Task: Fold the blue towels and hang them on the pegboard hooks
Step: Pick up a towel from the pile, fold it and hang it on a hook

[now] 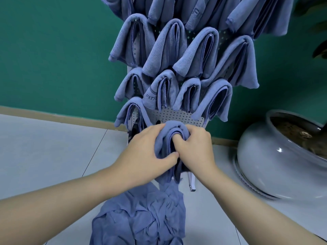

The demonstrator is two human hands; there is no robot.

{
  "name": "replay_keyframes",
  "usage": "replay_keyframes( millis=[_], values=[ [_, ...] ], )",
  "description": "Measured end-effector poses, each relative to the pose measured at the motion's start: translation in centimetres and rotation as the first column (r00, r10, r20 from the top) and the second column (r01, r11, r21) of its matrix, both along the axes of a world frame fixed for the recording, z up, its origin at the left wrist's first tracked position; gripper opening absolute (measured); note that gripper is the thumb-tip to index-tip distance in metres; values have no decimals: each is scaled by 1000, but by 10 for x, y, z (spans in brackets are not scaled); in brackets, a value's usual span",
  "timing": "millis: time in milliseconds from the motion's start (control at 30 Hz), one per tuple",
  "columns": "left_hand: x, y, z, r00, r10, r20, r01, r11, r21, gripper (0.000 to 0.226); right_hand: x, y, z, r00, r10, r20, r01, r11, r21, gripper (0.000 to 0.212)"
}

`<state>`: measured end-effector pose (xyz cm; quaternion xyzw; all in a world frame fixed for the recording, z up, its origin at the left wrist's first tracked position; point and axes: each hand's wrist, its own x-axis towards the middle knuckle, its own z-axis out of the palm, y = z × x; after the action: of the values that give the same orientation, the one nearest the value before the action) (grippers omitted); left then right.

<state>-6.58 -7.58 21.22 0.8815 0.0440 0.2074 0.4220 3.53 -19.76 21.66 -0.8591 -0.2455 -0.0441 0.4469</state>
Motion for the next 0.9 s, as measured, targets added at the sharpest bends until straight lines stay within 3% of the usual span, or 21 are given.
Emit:
replay_keyframes(
  millis=[167,400,500,700,900],
  values=[
    [6,-2,-7,997,77,-9,-77,996,-49,37,3,0,-4,990,20,-141,-16,999,33,43],
    [30,3,-15,967,251,35,-245,961,-133,16,6,16,-4,990,19,-141,-11,998,60,47],
    [49,15,-18,966,249,63,-233,954,-190,15,23,21,-1,996,30,-84,-26,999,48,44],
    [85,45,-19,938,315,147,-313,949,-36,13,66,32,-2,990,124,68,-117,989,-93,23],
    [121,63,-11,892,416,179,-400,909,-116,13,100,59,-4,986,138,95,-127,986,-113,18]
  ],
)
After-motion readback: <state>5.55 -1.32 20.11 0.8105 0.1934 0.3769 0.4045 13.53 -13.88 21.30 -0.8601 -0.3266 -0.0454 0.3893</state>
